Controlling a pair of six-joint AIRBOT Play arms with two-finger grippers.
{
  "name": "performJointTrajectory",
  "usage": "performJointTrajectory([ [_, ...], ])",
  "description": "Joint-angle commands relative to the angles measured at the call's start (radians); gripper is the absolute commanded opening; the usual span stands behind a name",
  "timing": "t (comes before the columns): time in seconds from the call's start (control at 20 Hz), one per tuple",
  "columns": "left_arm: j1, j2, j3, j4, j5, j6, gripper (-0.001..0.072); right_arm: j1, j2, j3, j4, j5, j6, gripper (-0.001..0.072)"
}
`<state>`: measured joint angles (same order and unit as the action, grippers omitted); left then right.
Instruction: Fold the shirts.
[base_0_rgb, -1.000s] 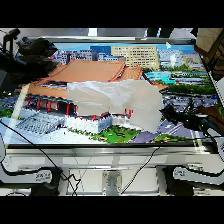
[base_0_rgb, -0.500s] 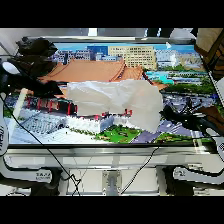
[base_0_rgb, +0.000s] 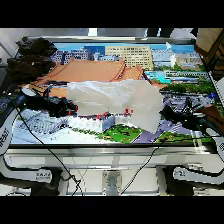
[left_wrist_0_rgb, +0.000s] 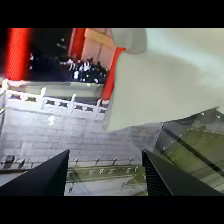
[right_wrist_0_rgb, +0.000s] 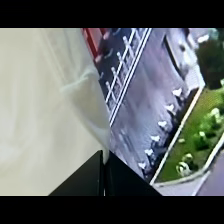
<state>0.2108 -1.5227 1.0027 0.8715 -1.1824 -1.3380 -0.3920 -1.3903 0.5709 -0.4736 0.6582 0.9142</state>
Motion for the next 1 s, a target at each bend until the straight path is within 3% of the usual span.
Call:
performJointTrajectory([
  [0.0, -0.001, -0.001, -0.087, -0.100, 0.108, 0.021, 0.0538, 0.001, -0.001, 0.001, 0.000, -0.003, 0.000, 0.0037],
  [0.45, -0.090, -0.106, -0.130, -0.254, 0.171, 0.095, 0.0528, 0.001, -0.001, 0.001, 0.000, -0.006, 0.001, 0.0036],
  [0.5, -0.109, -0.120, -0.130, -0.275, 0.194, 0.112, 0.0416, 0.001, -0.001, 0.001, 0.000, -0.006, 0.001, 0.0036],
  [0.55, -0.122, -0.124, -0.130, -0.278, 0.225, 0.113, 0.0182, 0.001, -0.001, 0.001, 0.000, -0.006, 0.001, 0.0036],
  [0.6, -0.127, -0.124, -0.128, -0.279, 0.251, 0.116, 0.0016, 0.001, -0.001, 0.001, 0.000, -0.006, 0.001, 0.0036],
  [0.85, -0.111, -0.122, -0.094, -0.303, 0.256, 0.143, 0.0009, 0.001, 0.000, 0.001, 0.001, -0.002, -0.001, 0.0036],
  [0.95, -0.111, -0.117, -0.042, -0.324, 0.213, 0.179, 0.0008, 0.001, 0.006, 0.001, 0.018, 0.016, -0.072, 0.0035],
])
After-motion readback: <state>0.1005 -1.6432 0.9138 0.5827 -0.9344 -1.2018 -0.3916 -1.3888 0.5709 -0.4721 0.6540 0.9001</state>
